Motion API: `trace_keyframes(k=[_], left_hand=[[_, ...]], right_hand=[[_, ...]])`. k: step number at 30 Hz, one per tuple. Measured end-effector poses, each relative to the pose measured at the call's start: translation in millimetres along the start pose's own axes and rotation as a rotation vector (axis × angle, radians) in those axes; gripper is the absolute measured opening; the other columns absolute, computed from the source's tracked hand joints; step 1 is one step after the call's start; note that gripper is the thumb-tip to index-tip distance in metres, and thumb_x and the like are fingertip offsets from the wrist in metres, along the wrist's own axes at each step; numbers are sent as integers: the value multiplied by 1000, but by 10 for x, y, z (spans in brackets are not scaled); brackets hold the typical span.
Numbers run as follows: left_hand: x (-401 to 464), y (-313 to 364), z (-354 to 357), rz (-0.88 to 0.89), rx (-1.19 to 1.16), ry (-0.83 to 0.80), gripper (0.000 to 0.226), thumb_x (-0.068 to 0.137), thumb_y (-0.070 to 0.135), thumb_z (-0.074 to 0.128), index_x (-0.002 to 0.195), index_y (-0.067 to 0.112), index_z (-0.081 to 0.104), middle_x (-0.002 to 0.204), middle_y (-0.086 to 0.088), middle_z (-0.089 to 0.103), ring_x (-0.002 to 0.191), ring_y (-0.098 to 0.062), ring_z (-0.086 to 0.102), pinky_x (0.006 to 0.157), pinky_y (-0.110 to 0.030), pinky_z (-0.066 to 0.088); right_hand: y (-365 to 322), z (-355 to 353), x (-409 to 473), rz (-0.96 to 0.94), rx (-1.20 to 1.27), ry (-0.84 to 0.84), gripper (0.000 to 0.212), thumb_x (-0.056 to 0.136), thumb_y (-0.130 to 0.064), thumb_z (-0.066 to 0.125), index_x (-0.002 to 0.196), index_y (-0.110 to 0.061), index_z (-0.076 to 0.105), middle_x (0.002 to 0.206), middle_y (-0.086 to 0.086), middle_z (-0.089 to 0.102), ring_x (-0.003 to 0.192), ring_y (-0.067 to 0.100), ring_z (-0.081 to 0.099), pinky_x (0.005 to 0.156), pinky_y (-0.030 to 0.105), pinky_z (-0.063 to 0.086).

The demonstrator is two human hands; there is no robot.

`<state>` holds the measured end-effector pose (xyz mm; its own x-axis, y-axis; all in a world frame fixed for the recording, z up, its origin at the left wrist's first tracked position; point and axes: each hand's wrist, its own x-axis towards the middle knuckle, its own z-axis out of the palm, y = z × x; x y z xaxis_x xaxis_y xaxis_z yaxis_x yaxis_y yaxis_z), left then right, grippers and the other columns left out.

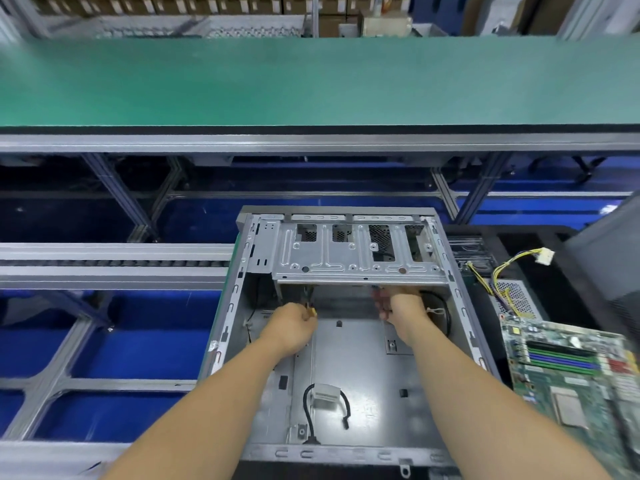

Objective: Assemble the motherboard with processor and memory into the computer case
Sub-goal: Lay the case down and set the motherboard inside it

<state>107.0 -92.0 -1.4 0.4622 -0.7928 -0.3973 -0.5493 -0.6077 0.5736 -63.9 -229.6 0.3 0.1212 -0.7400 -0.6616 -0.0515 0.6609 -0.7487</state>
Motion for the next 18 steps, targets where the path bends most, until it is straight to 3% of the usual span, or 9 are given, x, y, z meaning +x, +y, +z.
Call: trace_keyframes(k=[2, 6, 8, 13, 15, 18], left_hand=[[-31, 11, -37, -29, 33, 87, 47, 97, 27, 48, 53, 14, 38, 51, 1, 42, 48, -15, 39, 47, -23, 30], [-160, 50, -130, -68, 181, 1, 35, 93, 28, 49, 61, 14, 43, 62, -1, 50, 57, -21, 47, 56, -25, 38], [-240, 112, -147, 10, 218, -42, 32, 90, 28, 49, 60, 17, 42, 61, 0, 49, 56, -20, 44, 54, -25, 34], [-451, 544, -50, 224, 54, -280, 24, 87, 17, 48, 68, 16, 62, 65, 0, 63, 52, -13, 53, 56, -25, 44], [-529, 801, -15, 304, 46, -235, 25, 84, 18, 48, 65, 19, 65, 65, -2, 66, 55, -17, 54, 56, -28, 46], [-677, 1214, 39, 390, -47, -55, 22, 84, 23, 47, 69, 17, 62, 62, 0, 62, 58, -20, 54, 57, -31, 45]], right_hand=[[80, -65, -30, -70, -205, -21, 22, 100, -22, 56, 85, -11, 68, 62, 4, 59, 46, 14, 43, 40, 20, 27], [86, -138, -230, -279, -795, -274, 23, 100, -25, 58, 85, -14, 71, 63, -1, 62, 41, 11, 51, 38, 20, 37], [70, -157, -368, -315, -938, -387, 23, 101, -28, 59, 86, -15, 71, 66, -2, 65, 45, 10, 56, 40, 19, 39], [18, -153, -764, -424, -1070, -436, 27, 100, -27, 56, 84, -14, 72, 71, -1, 68, 54, 11, 58, 52, 24, 48], [-115, -214, -922, -509, -1066, -381, 33, 99, -20, 53, 74, -8, 70, 67, 2, 67, 52, 11, 58, 54, 28, 51], [-374, -522, -1097, -750, -911, -164, 34, 96, -20, 56, 69, -2, 66, 57, 10, 59, 49, 14, 49, 52, 28, 44]])
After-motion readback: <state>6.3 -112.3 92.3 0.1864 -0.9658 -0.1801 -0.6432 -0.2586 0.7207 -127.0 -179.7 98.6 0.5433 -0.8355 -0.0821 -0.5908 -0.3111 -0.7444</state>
